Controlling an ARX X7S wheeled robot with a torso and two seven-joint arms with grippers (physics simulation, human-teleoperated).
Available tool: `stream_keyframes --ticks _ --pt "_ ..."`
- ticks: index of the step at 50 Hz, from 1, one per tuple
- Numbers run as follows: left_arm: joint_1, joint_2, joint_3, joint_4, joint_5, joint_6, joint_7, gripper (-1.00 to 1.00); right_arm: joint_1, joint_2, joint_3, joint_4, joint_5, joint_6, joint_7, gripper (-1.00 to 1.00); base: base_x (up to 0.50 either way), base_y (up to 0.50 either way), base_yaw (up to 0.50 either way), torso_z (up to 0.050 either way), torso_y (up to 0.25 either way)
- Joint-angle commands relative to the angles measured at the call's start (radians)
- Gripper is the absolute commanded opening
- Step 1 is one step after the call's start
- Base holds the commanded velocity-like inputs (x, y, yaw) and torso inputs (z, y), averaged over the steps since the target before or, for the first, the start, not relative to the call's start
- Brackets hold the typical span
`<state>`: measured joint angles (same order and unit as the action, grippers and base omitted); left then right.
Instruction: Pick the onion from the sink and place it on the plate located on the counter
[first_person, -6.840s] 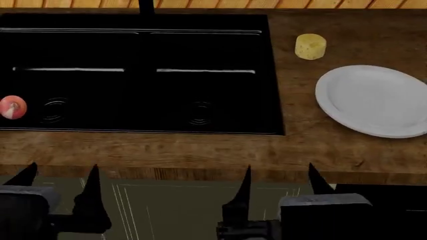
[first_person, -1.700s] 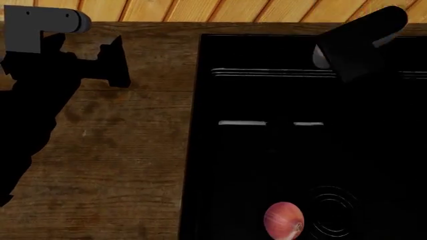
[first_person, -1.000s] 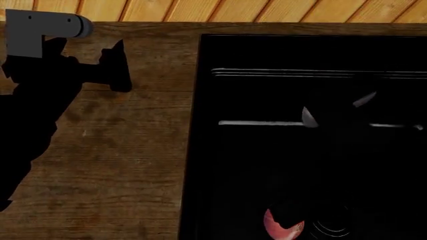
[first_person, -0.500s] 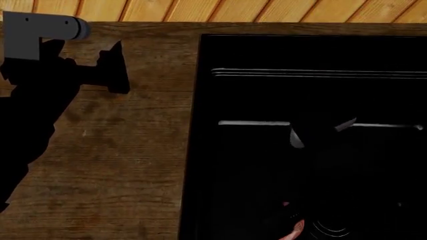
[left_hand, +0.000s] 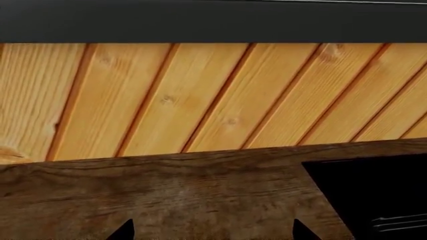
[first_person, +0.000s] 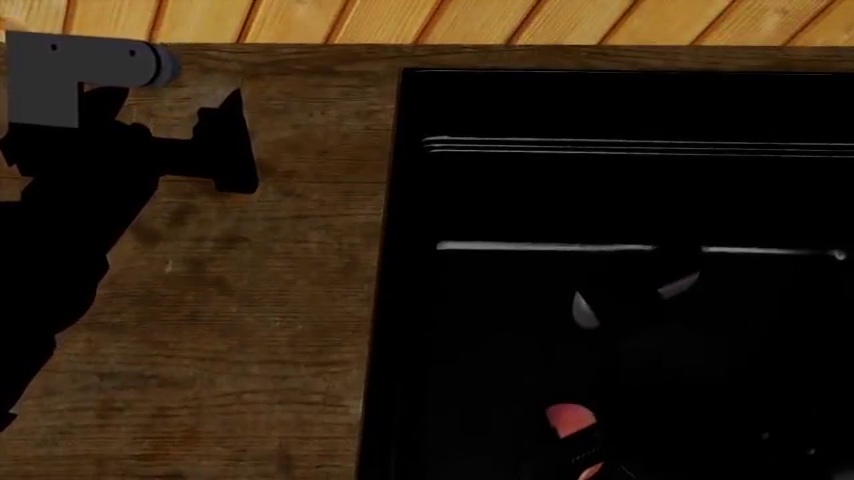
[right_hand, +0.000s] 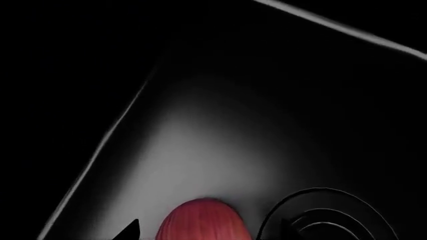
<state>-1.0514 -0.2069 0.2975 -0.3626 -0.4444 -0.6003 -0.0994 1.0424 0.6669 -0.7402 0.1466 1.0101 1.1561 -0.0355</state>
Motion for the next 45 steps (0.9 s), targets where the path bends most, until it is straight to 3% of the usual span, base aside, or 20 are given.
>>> stream_keyframes --ticks 1,30,31,45 --pt "0.001 -0.001 0.002 -0.014 -0.001 0.012 0.001 1.00 -0.025 -0.017 -0.012 0.038 -0.015 -0.032 -0.011 1.00 0.00 0.00 0.00 0.000 0.000" --pt "0.000 -0.004 0.008 -0.009 -0.013 0.016 -0.004 1.00 -0.086 -0.026 -0.020 0.080 -0.021 -0.081 -0.019 1.00 0.00 0.00 0.00 0.000 0.000" --pt "0.000 -0.004 0.008 -0.013 -0.013 0.019 -0.003 1.00 -0.084 -0.026 -0.024 0.081 -0.025 -0.080 -0.019 -1.00 0.00 0.00 0.00 0.000 0.000" --pt "0.002 -0.004 0.008 0.022 -0.026 0.000 -0.017 1.00 -0.009 0.013 0.013 -0.019 0.018 -0.004 0.037 -1.00 0.00 0.00 0.00 0.000 0.000"
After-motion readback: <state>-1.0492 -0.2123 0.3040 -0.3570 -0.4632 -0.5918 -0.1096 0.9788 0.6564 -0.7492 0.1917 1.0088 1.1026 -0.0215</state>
